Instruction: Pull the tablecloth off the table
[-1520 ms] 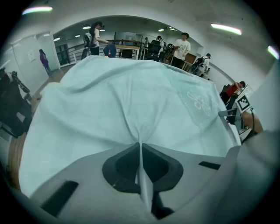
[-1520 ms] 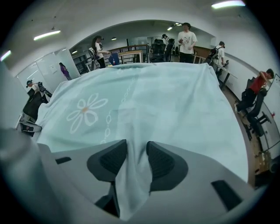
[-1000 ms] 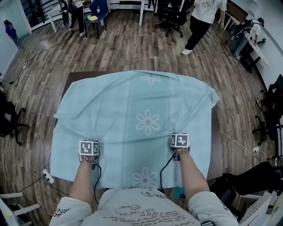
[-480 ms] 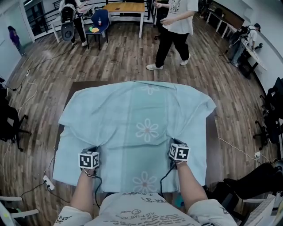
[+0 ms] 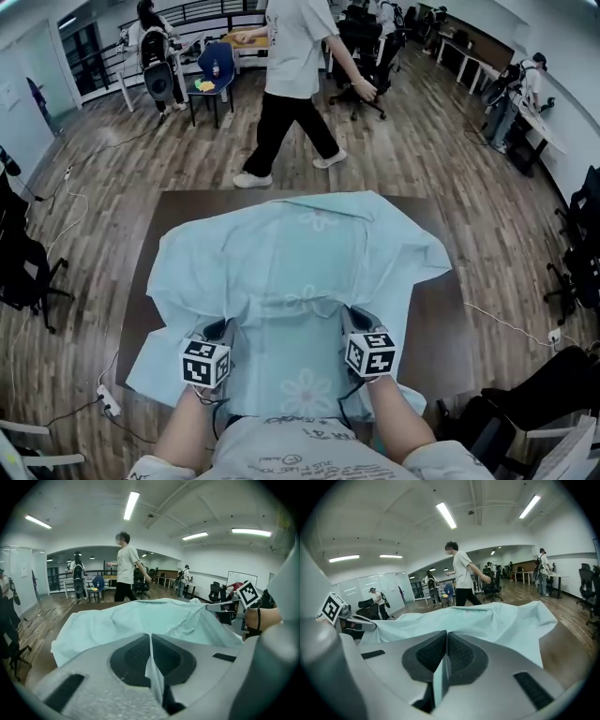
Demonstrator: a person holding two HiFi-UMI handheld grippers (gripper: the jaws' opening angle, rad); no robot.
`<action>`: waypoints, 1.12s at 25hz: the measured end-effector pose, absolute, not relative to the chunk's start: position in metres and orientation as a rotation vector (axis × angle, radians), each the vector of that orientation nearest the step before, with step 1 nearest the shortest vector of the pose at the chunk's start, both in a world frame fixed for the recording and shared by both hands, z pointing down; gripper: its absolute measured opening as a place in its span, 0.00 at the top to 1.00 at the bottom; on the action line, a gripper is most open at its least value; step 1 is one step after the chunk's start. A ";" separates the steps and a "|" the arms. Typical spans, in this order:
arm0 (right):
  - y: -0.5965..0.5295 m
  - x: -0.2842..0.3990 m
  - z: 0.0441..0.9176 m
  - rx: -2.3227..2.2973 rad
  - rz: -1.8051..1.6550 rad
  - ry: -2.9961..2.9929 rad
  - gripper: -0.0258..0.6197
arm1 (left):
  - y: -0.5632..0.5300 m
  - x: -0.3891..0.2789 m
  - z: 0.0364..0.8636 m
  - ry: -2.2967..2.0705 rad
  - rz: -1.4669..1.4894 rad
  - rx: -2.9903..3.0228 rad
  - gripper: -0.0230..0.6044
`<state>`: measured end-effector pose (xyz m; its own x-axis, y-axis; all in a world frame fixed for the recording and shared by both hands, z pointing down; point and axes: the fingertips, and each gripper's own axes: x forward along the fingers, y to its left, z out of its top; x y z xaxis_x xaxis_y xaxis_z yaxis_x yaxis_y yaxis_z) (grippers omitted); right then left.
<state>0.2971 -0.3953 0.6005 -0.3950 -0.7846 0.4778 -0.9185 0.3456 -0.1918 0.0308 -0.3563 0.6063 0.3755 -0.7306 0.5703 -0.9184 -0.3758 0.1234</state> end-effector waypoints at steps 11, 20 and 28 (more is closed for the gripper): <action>-0.368 0.253 0.493 1.438 0.414 -2.628 0.94 | -0.352 0.085 0.510 -1.468 0.298 2.432 0.95; -0.357 0.244 0.415 1.463 0.234 -2.766 0.94 | -0.354 0.125 0.415 -1.516 0.087 2.654 0.95; -0.346 0.251 0.402 1.503 0.161 -2.773 0.94 | -0.351 0.140 0.408 -1.501 0.095 2.699 0.95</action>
